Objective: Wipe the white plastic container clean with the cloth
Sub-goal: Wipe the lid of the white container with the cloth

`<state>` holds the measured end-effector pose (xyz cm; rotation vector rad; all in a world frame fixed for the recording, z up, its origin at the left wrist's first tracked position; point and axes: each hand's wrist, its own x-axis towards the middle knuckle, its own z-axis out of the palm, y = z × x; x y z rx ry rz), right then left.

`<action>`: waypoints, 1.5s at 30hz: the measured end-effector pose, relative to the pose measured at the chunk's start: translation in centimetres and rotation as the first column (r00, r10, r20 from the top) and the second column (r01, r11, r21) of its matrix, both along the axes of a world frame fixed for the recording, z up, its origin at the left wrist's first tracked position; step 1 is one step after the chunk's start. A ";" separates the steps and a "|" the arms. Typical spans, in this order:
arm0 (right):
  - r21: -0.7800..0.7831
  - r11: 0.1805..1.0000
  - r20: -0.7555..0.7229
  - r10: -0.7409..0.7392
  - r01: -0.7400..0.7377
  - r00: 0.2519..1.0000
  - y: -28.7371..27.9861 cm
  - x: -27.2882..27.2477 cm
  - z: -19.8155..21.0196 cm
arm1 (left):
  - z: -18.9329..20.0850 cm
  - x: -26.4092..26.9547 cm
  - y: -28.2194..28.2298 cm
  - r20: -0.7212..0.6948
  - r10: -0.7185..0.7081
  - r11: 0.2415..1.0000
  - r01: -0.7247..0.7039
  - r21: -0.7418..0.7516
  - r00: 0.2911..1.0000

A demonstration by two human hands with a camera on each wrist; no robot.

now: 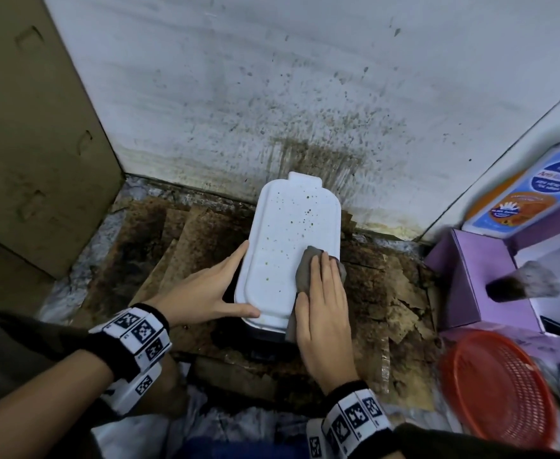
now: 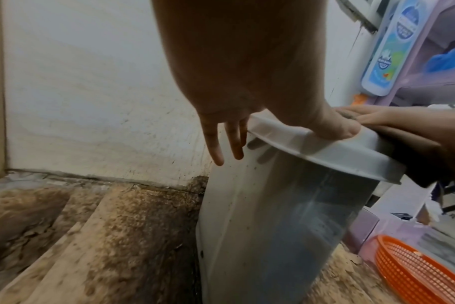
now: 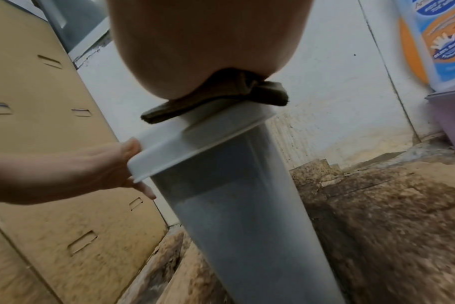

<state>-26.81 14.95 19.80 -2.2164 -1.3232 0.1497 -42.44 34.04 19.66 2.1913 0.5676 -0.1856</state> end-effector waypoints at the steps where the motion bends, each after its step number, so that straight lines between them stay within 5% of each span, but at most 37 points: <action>1: 0.009 1.000 0.009 -0.008 0.008 1.000 -0.3 -0.4 -0.1 | 0.0 0.1 0.1 -0.003 -0.004 1.000 0.004 0.005 1.000; 16: -0.161 0.981 0.049 0.119 -0.110 0.992 4.0 5.3 0.5 | 0.0 0.3 0.2 0.003 -0.012 1.000 0.012 -0.024 1.000; 28: -0.035 0.997 -0.035 0.071 -0.072 0.997 2.1 3.2 -0.1 | 0.8 0.3 -0.4 -0.074 -0.032 0.996 0.038 0.080 0.997; 36: 0.040 0.999 -0.048 -0.001 0.003 0.999 -1.1 -0.7 -0.6 | 0.1 0.1 -0.4 -0.013 0.016 0.999 -0.016 -0.043 1.000; 45: -0.027 0.999 -0.059 0.046 -0.047 0.997 0.9 2.4 0.0 | -0.4 0.5 0.2 -0.004 0.007 0.997 -0.007 -0.071 1.000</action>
